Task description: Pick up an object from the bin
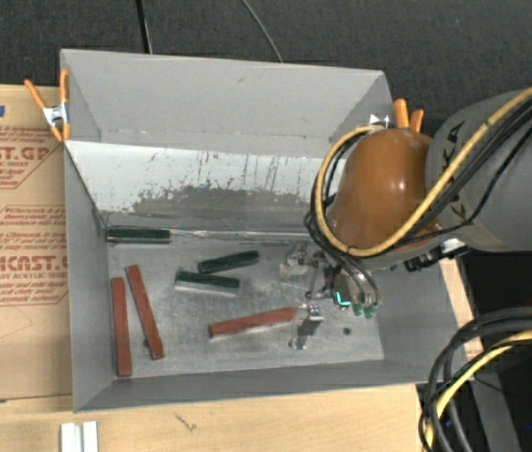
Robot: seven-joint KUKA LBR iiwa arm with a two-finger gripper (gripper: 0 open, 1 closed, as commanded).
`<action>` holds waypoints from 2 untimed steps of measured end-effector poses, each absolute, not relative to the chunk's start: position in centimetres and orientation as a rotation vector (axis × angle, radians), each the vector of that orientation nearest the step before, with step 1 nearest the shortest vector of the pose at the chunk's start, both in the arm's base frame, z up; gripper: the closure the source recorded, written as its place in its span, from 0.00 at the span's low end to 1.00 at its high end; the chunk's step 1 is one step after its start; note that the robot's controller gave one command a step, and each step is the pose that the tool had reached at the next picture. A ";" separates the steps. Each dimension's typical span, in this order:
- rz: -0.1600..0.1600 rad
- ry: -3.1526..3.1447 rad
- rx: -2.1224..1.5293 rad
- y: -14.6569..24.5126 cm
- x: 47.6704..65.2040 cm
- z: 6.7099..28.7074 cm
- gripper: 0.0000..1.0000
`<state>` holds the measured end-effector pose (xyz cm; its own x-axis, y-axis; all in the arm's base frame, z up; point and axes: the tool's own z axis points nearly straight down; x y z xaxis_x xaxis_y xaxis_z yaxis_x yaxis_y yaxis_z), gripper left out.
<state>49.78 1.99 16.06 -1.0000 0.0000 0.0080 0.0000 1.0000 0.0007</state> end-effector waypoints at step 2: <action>-0.002 -3.154 0.097 2.3 50.9 7.5 1.00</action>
Offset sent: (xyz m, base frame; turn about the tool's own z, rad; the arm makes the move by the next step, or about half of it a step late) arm 0.0066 0.0029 -0.0906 -0.0626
